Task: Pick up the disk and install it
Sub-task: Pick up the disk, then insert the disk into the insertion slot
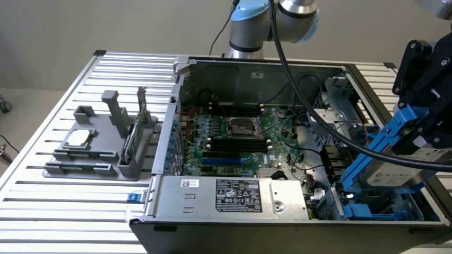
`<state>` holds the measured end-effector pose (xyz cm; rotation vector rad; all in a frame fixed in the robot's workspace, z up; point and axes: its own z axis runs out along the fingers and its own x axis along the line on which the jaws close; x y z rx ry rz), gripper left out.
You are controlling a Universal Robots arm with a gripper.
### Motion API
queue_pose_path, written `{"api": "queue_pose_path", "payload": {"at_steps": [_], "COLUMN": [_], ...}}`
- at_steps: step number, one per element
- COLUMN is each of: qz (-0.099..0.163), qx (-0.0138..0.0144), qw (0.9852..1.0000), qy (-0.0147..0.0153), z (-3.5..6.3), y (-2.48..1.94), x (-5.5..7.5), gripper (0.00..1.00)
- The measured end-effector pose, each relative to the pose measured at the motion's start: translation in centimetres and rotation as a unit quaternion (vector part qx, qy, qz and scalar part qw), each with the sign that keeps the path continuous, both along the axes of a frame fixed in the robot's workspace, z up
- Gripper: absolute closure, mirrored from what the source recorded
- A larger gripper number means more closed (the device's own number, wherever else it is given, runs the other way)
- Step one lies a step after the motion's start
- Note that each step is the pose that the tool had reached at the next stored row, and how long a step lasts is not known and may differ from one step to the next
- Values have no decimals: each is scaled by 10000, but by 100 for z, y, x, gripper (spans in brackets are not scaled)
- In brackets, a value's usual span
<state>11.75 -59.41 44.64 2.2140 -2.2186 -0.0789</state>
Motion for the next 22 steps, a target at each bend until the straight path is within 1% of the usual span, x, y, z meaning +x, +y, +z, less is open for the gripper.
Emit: {"api": "queue_pose_path", "payload": {"at_steps": [4,6,22], "qz": [0,1,1], "qx": [-17,-34,-35], "qw": [10000,10000,10000], "qy": [0,0,0], "z": [-15,-15,-16], "y": [-2,-3,-2], "x": [2,2,2], "gripper": [67,67,67]}}
